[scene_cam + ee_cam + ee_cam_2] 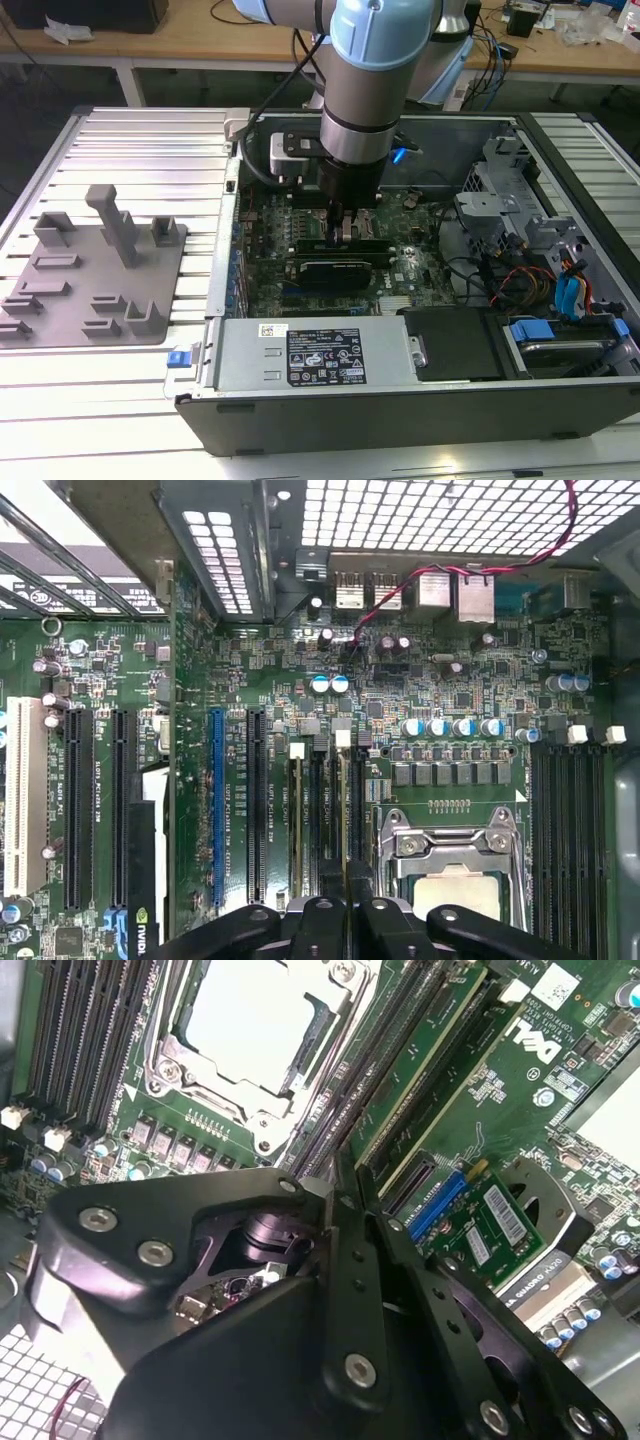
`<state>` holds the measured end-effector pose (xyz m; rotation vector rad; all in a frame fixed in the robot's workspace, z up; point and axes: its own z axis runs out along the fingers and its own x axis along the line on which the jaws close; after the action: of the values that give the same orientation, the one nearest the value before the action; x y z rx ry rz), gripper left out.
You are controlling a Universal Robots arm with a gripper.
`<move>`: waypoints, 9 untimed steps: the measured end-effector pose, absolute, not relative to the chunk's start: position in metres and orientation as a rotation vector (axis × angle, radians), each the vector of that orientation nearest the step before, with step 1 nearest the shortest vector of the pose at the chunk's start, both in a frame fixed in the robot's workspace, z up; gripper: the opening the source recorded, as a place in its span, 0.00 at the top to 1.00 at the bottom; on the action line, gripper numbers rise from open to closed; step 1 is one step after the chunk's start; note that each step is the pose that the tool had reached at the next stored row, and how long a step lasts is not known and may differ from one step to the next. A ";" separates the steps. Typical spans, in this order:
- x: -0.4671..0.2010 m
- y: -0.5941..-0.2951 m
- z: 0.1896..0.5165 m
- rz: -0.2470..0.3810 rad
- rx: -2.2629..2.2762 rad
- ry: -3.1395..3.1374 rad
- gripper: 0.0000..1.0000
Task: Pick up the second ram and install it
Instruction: 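Insert the second ram into the second slot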
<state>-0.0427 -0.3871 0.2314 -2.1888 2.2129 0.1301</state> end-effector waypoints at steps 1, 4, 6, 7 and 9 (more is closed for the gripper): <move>-0.043 -0.387 0.231 0.130 -2.188 2.213 0.90; -0.043 -0.387 0.231 0.130 -2.172 2.228 0.90; -0.043 -0.387 0.231 0.130 -2.169 2.230 0.90; -0.043 -0.387 0.231 0.130 -2.169 2.230 0.90; -0.043 -0.387 0.229 0.140 -2.165 2.226 0.90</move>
<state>-0.0427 -0.3871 0.2294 -2.1649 2.2256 0.1396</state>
